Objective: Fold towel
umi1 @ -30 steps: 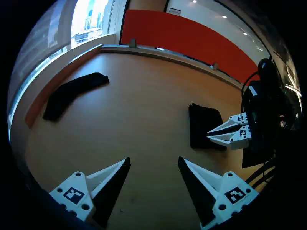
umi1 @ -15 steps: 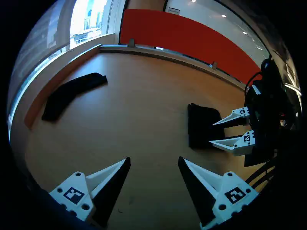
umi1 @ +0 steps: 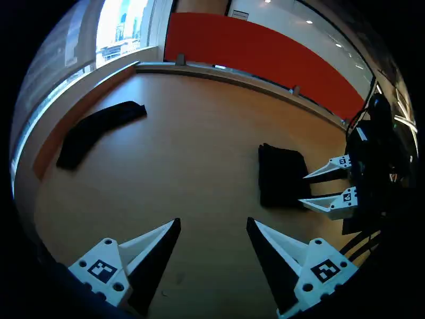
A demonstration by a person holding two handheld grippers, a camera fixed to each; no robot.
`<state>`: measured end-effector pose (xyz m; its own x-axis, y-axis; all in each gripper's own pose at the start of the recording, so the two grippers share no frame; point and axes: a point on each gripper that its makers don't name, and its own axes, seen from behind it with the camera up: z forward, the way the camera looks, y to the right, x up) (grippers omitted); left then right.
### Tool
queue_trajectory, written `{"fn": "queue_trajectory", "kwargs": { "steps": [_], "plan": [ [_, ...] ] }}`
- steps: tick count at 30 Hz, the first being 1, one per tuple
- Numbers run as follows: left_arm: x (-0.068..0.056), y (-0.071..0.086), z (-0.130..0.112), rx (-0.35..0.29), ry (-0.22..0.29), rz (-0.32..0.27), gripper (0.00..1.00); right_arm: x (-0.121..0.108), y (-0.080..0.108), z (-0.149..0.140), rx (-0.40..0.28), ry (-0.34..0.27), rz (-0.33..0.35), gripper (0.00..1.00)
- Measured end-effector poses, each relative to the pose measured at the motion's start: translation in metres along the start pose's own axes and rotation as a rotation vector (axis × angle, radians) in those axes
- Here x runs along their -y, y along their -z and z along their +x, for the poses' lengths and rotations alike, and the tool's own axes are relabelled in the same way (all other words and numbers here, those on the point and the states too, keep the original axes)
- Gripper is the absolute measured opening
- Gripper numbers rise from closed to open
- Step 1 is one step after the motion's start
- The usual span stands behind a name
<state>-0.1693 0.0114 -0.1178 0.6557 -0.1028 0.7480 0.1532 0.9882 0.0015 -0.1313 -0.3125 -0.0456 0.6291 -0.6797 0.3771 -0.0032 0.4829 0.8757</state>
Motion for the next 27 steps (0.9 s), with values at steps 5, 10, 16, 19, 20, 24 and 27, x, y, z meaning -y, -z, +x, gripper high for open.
{"fn": "queue_trajectory", "kwargs": {
  "steps": [5,10,16,19,20,24,27],
  "plan": [
    [-0.002,-0.001,0.001,-0.001,-0.004,-0.003,0.92,-0.004,0.009,-0.019,0.012,-0.028,-0.021,0.65],
    [-0.004,-0.003,0.003,-0.001,-0.009,-0.008,0.92,-0.008,0.018,-0.037,0.022,-0.066,-0.043,0.65],
    [-0.008,-0.004,0.004,0.001,-0.015,-0.013,0.92,-0.010,0.022,-0.050,0.028,-0.103,-0.058,0.65],
    [-0.009,-0.004,0.003,0.001,-0.017,-0.015,0.92,-0.010,0.021,-0.054,0.034,-0.108,-0.063,0.65],
    [-0.009,-0.004,0.003,0.002,-0.017,-0.015,0.92,-0.010,0.021,-0.056,0.037,-0.108,-0.065,0.65],
    [-0.010,-0.005,0.002,0.001,-0.016,-0.017,0.92,-0.009,0.020,-0.062,0.044,-0.119,-0.065,0.61],
    [-0.011,-0.005,0.001,0.002,-0.014,-0.018,0.92,-0.008,0.018,-0.068,0.052,-0.131,-0.064,0.59]
  ]
}}
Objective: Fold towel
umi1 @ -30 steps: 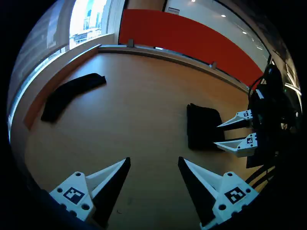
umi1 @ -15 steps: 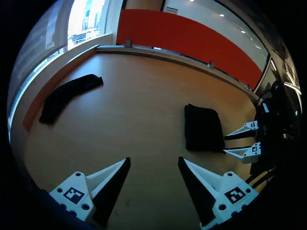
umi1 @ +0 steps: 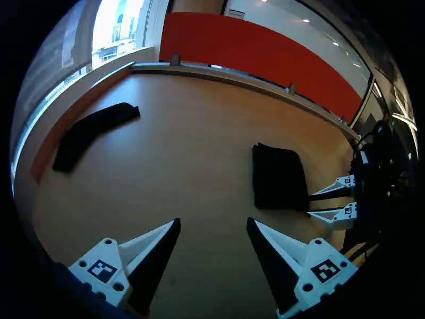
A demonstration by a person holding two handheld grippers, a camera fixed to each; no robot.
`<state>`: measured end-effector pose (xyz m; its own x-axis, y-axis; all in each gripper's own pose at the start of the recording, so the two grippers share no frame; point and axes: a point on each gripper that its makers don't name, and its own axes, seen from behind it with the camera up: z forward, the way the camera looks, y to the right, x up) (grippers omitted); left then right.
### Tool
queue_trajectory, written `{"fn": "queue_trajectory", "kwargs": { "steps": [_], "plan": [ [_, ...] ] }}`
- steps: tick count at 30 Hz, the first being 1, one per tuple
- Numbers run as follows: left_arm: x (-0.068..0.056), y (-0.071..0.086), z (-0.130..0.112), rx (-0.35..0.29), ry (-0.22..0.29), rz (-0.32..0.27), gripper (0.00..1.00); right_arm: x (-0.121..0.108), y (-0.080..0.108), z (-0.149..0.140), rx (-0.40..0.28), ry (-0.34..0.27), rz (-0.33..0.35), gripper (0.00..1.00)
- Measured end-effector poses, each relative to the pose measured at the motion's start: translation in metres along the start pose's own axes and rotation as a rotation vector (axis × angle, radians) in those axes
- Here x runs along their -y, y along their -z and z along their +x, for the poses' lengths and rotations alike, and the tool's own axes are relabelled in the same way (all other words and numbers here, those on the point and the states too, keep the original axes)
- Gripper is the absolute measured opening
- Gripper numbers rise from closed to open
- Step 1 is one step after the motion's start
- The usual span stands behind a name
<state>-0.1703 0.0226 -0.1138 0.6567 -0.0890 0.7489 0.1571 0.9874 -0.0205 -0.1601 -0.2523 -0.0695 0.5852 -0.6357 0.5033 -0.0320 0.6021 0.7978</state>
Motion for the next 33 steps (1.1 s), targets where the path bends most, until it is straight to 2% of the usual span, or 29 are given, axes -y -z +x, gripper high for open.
{"fn": "queue_trajectory", "kwargs": {
  "steps": [3,7,11,17,23,33],
  "plan": [
    [0.000,0.000,-0.001,-0.001,0.000,-0.001,0.92,0.000,-0.001,-0.002,0.002,-0.006,0.002,0.58],
    [0.000,0.001,-0.002,0.000,0.000,0.000,0.92,0.000,0.000,-0.002,0.000,-0.006,-0.001,0.50],
    [0.000,0.001,-0.001,-0.002,0.001,0.001,0.92,0.000,0.000,-0.002,-0.002,-0.010,-0.004,0.31],
    [0.001,0.002,-0.001,-0.005,0.003,0.002,0.92,0.001,0.001,-0.004,-0.003,-0.022,-0.001,0.10],
    [0.001,0.003,-0.001,-0.005,0.000,0.002,0.92,0.002,0.002,-0.002,-0.011,-0.021,0.003,0.05],
    [-0.002,0.004,0.000,-0.008,-0.003,-0.003,0.92,-0.001,0.014,0.022,-0.070,-0.006,-0.001,0.03]
  ]
}}
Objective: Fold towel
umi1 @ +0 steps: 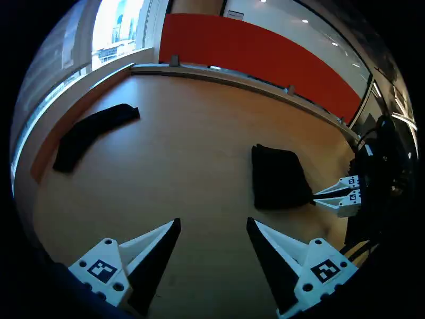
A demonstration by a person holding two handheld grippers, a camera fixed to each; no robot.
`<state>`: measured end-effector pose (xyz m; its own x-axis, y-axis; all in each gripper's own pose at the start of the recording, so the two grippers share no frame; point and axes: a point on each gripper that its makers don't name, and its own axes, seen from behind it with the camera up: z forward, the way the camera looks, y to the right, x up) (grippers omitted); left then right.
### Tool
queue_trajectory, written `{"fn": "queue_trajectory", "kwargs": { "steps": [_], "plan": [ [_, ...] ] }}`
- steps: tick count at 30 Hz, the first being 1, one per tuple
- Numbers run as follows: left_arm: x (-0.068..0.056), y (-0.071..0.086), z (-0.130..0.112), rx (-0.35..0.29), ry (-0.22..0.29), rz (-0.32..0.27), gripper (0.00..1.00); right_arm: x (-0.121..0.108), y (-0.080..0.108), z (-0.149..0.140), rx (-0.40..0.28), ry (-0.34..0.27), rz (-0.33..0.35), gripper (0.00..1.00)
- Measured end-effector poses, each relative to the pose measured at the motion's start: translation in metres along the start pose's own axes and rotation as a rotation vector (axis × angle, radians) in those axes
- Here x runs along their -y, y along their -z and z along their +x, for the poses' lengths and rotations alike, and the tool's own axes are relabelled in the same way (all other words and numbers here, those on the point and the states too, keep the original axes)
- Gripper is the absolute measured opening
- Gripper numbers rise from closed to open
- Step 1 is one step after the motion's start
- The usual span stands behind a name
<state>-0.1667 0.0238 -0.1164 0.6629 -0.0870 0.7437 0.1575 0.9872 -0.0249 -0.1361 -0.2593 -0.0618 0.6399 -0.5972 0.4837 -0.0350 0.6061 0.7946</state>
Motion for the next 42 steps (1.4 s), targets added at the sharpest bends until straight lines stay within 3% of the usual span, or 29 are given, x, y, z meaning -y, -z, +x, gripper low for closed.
{"fn": "queue_trajectory", "kwargs": {
  "steps": [26,33,42],
  "plan": [
    [-0.010,0.004,0.018,-0.035,-0.014,-0.018,0.92,-0.025,0.069,0.134,-0.226,0.126,-0.069,0.03],
    [-0.012,0.005,0.022,-0.042,-0.019,-0.022,0.92,-0.032,0.084,0.153,-0.263,0.128,-0.081,0.03],
    [-0.016,0.004,0.026,-0.045,-0.026,-0.032,0.92,-0.045,0.098,0.156,-0.274,0.125,-0.105,0.03]
  ]
}}
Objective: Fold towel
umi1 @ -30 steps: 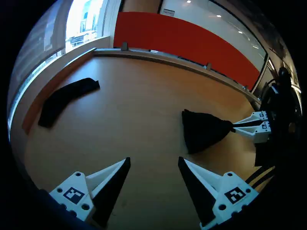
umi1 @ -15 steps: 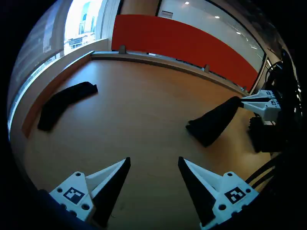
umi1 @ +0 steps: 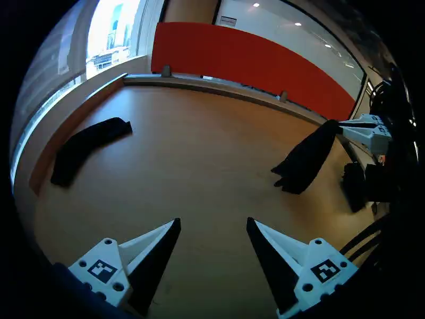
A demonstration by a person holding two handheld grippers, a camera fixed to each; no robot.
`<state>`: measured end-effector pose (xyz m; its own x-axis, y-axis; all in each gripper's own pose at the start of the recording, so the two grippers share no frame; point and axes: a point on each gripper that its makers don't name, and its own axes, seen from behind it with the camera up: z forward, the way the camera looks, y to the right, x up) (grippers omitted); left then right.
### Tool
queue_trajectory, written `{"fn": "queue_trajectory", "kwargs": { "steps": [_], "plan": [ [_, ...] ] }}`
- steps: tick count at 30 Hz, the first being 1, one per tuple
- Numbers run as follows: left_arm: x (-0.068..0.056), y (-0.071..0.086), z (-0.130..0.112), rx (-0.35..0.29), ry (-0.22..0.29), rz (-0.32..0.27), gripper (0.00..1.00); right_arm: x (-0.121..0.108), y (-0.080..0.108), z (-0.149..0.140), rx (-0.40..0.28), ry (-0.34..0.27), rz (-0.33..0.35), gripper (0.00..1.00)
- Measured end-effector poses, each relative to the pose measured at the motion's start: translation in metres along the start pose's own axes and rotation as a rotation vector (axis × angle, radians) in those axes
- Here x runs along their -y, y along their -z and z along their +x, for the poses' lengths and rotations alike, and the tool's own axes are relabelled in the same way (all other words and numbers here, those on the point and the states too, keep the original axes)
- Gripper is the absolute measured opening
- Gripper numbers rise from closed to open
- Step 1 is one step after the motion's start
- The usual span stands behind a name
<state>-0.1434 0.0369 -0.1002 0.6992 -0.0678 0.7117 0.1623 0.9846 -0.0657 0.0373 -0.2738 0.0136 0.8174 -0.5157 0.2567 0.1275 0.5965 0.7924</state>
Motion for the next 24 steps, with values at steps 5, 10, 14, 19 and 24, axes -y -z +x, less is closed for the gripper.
{"fn": "queue_trajectory", "kwargs": {
  "steps": [5,10,14,19,24],
  "plan": [
    [-0.003,-0.002,0.002,0.001,-0.009,-0.007,0.92,-0.012,0.009,-0.001,-0.004,-0.011,-0.018,0.03],
    [-0.007,-0.004,0.003,0.004,-0.020,-0.014,0.92,-0.029,0.022,-0.004,-0.005,-0.023,-0.044,0.03],
    [-0.011,-0.006,0.004,0.007,-0.030,-0.019,0.92,-0.044,0.034,-0.009,-0.004,-0.035,-0.065,0.03],
    [-0.016,-0.008,0.002,0.015,-0.041,-0.025,0.92,-0.066,0.051,-0.018,-0.001,-0.055,-0.099,0.03],
    [-0.022,-0.012,0.002,0.022,-0.051,-0.034,0.92,-0.092,0.069,-0.027,0.004,-0.067,-0.140,0.03]
  ]
}}
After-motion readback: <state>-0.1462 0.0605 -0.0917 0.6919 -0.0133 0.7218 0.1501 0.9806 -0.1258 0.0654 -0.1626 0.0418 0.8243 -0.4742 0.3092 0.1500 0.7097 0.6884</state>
